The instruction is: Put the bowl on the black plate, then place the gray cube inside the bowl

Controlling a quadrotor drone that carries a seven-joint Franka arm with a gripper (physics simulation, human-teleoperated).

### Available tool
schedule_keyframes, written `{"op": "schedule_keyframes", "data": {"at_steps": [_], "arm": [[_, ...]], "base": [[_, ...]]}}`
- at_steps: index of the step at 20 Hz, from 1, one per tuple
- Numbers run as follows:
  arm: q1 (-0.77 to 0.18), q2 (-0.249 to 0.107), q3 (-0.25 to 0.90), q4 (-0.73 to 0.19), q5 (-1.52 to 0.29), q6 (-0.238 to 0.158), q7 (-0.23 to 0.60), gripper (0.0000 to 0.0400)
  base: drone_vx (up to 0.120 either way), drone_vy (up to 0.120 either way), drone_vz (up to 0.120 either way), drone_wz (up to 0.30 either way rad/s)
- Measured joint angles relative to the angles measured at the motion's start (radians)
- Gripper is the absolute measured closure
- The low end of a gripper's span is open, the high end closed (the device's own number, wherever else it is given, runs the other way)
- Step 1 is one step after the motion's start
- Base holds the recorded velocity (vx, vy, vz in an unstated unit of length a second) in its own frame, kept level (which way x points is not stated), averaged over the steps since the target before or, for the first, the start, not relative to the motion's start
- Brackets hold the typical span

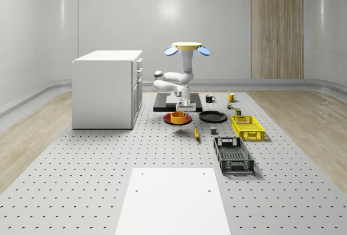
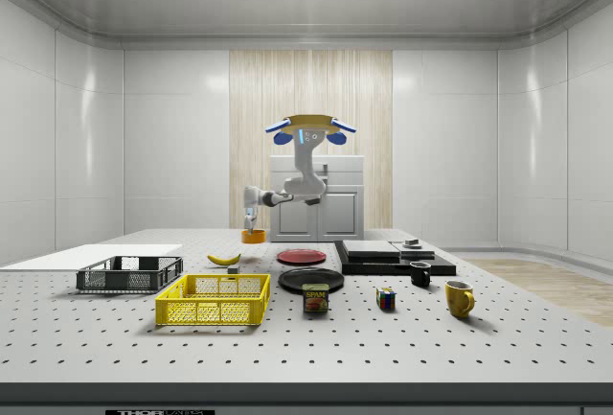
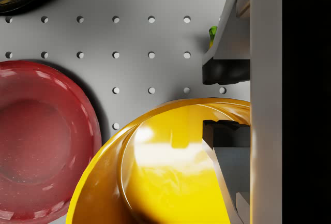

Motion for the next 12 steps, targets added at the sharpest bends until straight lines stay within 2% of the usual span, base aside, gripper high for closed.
{"op": "schedule_keyframes", "data": {"at_steps": [12], "arm": [[-0.003,-0.009,0.003,0.000,0.006,0.008,0.002,0.0300]], "base": [[-0.120,0.120,0.000,0.000]]}}
